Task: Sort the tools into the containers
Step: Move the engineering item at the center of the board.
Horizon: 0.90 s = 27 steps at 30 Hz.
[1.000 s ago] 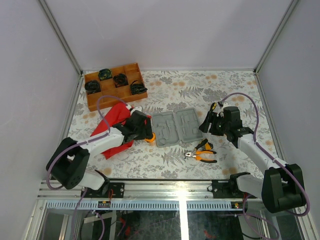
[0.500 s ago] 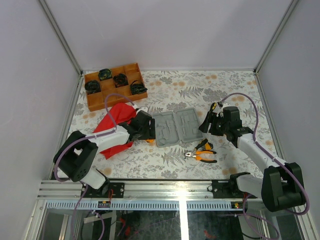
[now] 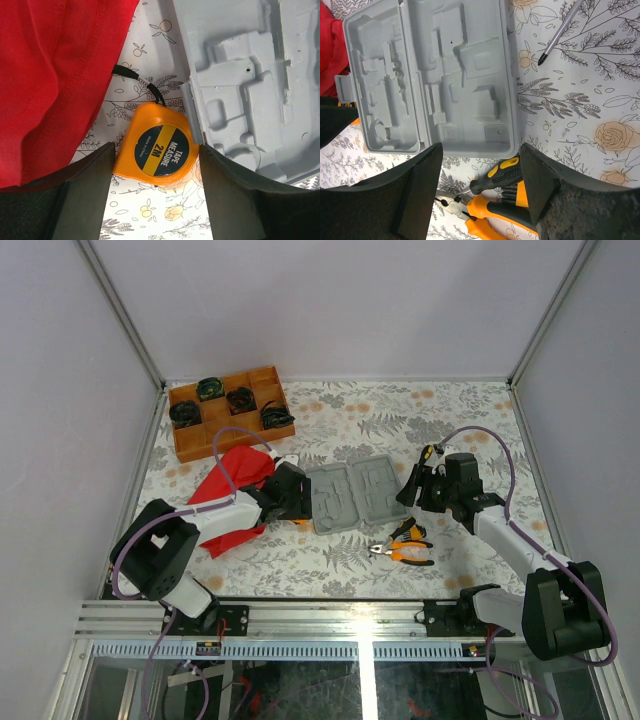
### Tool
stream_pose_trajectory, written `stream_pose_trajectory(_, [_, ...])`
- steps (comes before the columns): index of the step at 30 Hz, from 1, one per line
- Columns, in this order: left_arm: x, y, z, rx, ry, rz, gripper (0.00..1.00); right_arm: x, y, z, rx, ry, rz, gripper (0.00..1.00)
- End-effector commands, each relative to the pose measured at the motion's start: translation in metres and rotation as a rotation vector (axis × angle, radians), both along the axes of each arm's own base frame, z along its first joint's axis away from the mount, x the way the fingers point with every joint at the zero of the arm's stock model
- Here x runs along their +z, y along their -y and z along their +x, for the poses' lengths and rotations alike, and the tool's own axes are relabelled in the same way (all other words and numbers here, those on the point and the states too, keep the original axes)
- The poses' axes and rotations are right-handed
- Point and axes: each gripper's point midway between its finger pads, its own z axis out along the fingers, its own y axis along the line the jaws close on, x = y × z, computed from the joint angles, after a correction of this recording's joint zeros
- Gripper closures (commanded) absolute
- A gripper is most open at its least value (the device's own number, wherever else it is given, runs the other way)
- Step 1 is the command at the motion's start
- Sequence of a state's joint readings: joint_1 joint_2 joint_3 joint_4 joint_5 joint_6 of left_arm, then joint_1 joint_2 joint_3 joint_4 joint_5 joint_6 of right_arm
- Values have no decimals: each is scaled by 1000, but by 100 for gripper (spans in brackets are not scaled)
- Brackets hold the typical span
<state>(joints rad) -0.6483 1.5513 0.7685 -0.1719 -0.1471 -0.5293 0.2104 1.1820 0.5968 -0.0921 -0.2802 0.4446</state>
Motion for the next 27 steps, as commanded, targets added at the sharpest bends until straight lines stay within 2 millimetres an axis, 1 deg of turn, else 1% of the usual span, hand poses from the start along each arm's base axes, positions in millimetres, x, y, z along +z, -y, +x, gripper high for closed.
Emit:
stream_pose_trajectory(1, [-8, -6, -3, 17, 3, 27, 41, 8, -6, 5, 18, 35, 22, 30])
stream_pose_trajectory(6, [-12, -15, -19, 54, -29, 29, 47, 8, -6, 5, 13, 36, 21, 30])
stream_pose_trajectory(8, [-12, -18, -28, 71, -44, 33, 49, 12, -5, 6, 9, 47, 17, 30])
stream_pose_trajectory(12, [-9, -22, -46, 117, -56, 59, 49, 15, 0, 5, -11, 61, 5, 30])
stream_pose_trajectory(15, [-12, -23, -62, 149, -76, 73, 49, 19, 0, 4, -14, 68, 6, 30])
stream_pose_trajectory(22, [-25, -16, -104, 189, -135, 73, 49, 22, 11, 0, -55, 72, -33, 30])
stream_pose_trajectory(24, [-27, -14, -113, 203, -146, 67, 49, 23, 12, -1, -60, 75, -37, 30])
stream_pose_trajectory(26, [-27, -10, -119, 207, -149, 56, 46, 23, 12, -3, -58, 73, -38, 30])
stream_pose_trajectory(27, [-25, -6, -121, 200, -145, 48, 42, 23, 12, -4, -56, 71, -39, 30])
